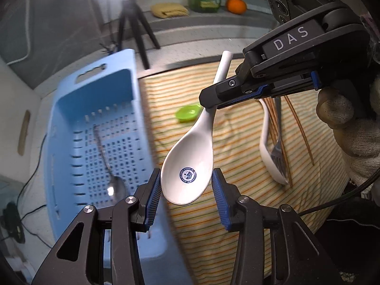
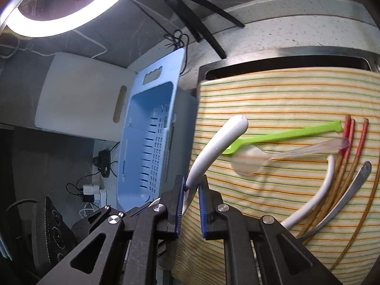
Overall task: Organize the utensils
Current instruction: 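Carry the white ceramic spoon into the blue basket and release it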
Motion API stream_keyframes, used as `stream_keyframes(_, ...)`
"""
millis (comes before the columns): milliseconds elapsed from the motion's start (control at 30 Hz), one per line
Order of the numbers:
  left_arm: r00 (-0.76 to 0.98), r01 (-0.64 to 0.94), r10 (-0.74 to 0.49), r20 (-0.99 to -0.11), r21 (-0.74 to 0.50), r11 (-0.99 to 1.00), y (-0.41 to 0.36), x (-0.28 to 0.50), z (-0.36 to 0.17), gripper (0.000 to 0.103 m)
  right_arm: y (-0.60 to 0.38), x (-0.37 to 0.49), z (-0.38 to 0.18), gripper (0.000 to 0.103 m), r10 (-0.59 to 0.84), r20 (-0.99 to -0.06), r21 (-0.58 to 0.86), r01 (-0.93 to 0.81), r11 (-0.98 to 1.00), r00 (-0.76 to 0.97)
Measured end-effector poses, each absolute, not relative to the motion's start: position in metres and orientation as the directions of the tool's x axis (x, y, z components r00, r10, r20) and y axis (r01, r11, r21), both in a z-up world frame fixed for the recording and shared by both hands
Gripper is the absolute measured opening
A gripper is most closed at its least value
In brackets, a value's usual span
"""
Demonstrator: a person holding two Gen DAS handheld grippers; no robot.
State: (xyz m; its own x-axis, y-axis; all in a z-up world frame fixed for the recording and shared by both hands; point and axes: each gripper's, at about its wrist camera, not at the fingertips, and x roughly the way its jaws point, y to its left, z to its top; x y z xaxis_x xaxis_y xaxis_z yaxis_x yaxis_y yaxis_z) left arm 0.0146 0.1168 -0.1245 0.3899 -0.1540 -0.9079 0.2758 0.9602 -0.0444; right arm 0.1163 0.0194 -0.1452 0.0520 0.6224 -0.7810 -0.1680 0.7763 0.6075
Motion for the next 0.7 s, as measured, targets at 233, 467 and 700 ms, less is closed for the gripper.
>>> stream_keyframes(233, 0.419, 0.163, -0.114, -0.901, -0.049, 0.985, 0.168, 0.009, -0.124, 0.041, 0.089, 0.123, -0.144, 0.011, 0.617, -0.787, 0.597, -0.254, 0.761, 0.001)
stream_keyframes(467, 0.399, 0.085, -0.085, -0.913, -0.056, 0.995, 0.209, 0.011, -0.142, 0.04, 0.143, 0.131, -0.163, 0.01, 0.59, -0.806, 0.577, -0.297, 0.761, -0.052)
stream_keyframes(700, 0.356, 0.06, -0.055, -0.933, -0.035, 0.998, 0.229, 0.015, -0.162, 0.039, 0.181, 0.141, -0.186, 0.01, 0.554, -0.826, 0.556, -0.311, 0.771, -0.103)
